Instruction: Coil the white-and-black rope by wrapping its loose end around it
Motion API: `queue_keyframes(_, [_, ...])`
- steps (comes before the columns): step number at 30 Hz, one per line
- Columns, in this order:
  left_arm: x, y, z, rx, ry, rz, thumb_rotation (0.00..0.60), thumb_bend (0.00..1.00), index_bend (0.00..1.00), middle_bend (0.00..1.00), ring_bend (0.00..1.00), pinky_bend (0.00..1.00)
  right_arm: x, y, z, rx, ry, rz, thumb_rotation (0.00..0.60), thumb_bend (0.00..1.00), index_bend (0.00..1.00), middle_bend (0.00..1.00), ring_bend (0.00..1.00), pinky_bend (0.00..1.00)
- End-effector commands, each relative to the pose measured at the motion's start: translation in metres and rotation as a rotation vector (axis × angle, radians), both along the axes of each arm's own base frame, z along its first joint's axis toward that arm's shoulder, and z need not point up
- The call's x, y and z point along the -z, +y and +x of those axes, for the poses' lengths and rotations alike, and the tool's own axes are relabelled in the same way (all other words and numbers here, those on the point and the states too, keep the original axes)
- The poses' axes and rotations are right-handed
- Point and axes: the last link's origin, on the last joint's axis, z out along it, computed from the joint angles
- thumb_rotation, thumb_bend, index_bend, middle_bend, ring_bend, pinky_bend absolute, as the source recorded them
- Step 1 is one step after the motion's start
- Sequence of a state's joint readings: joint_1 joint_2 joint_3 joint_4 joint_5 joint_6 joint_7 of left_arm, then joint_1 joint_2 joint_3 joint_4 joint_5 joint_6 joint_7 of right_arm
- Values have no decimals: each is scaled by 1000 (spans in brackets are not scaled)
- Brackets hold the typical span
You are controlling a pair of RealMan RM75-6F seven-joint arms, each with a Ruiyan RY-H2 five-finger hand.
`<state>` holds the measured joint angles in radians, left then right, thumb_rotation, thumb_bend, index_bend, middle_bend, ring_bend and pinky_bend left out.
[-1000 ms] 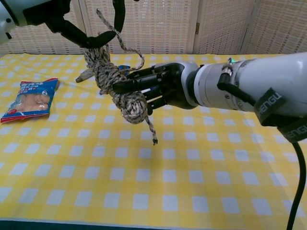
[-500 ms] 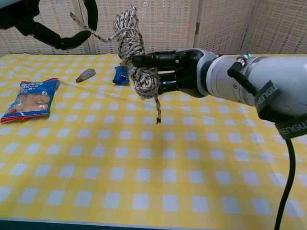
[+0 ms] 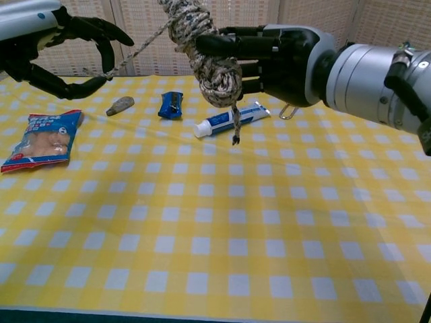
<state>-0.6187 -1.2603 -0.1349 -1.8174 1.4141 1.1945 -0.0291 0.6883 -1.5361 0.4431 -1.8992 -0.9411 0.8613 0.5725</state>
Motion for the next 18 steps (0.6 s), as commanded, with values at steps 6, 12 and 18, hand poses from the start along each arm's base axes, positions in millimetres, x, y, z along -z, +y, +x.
queue_keyframes(6, [7, 3, -8, -39, -25, -49, 600, 543, 576, 191, 110, 0, -9, 4, -1, -44, 17, -13, 600, 613, 862, 722, 797, 719])
queue_keyframes(12, [5, 4, -13, -53, -46, -77, 600, 441, 420, 179, 102, 0, -11, 2, -4, -42, 44, -46, 600, 613, 862, 722, 798, 719])
queue_keyframes(18, [1, 1, -20, -59, -31, -78, 600, 398, 309, 162, 91, 0, -14, -1, -9, -26, 65, -73, 600, 614, 862, 722, 797, 719])
